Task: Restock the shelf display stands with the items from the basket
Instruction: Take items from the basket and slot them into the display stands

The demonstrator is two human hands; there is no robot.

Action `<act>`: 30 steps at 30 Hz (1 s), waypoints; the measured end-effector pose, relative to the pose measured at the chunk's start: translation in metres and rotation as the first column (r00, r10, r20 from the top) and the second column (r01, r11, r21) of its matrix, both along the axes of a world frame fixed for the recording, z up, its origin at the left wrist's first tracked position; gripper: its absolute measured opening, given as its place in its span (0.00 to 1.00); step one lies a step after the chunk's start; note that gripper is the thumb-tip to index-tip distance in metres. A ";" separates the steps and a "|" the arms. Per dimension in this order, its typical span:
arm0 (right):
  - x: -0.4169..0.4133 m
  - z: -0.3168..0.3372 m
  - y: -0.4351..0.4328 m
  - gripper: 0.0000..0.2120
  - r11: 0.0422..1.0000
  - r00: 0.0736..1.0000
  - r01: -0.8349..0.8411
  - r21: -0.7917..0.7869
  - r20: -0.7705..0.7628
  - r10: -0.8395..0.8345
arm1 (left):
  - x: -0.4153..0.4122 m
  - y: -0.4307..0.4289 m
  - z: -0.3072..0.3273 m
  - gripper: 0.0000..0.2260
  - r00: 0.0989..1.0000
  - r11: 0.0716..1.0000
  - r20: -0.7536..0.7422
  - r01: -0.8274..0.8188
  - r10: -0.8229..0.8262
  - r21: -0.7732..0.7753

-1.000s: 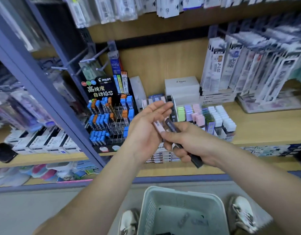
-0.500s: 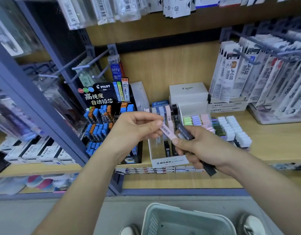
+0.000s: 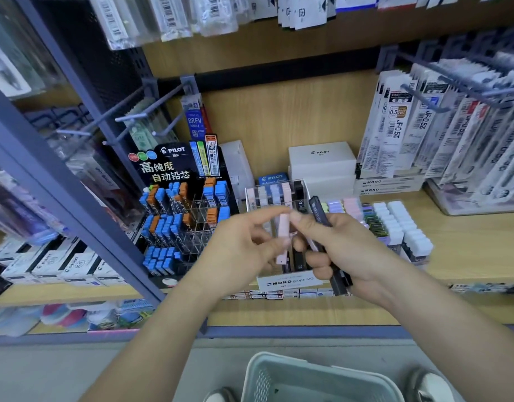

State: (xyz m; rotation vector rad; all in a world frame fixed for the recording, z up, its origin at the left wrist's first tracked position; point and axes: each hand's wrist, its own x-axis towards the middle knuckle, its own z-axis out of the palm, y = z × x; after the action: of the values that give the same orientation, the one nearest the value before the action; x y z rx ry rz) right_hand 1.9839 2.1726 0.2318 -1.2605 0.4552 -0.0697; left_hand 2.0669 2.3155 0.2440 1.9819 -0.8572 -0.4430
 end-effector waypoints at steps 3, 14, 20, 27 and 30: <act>0.004 0.003 -0.009 0.14 0.981 0.996 0.085 0.175 -0.055 -0.076 | 0.016 0.001 0.008 0.12 0.981 0.979 -0.138 -0.152 0.133 -0.137; 0.007 0.006 -0.030 0.12 0.942 0.986 0.162 0.294 -0.078 -0.146 | 0.098 -0.027 -0.003 0.03 0.891 0.901 0.165 -0.393 0.422 -0.181; 0.005 0.006 -0.032 0.11 0.941 0.986 0.164 0.297 -0.088 -0.144 | 0.102 -0.033 -0.015 0.04 0.878 0.926 0.302 -0.376 0.372 -0.049; 0.001 0.008 -0.034 0.09 0.934 0.993 0.117 0.338 -0.067 -0.101 | 0.102 -0.041 -0.020 0.07 0.807 0.942 0.536 -0.330 0.250 0.057; 0.000 0.007 -0.034 0.11 0.933 0.997 0.078 0.351 -0.050 -0.065 | 0.106 -0.043 -0.024 0.05 0.764 0.946 0.623 -0.303 0.169 0.116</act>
State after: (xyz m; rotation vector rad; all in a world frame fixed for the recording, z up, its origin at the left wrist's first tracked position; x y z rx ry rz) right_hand 1.9838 2.1384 0.2392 -0.8927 0.5213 -0.0236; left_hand 2.1727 2.2727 0.2196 2.4448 -0.9474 0.2985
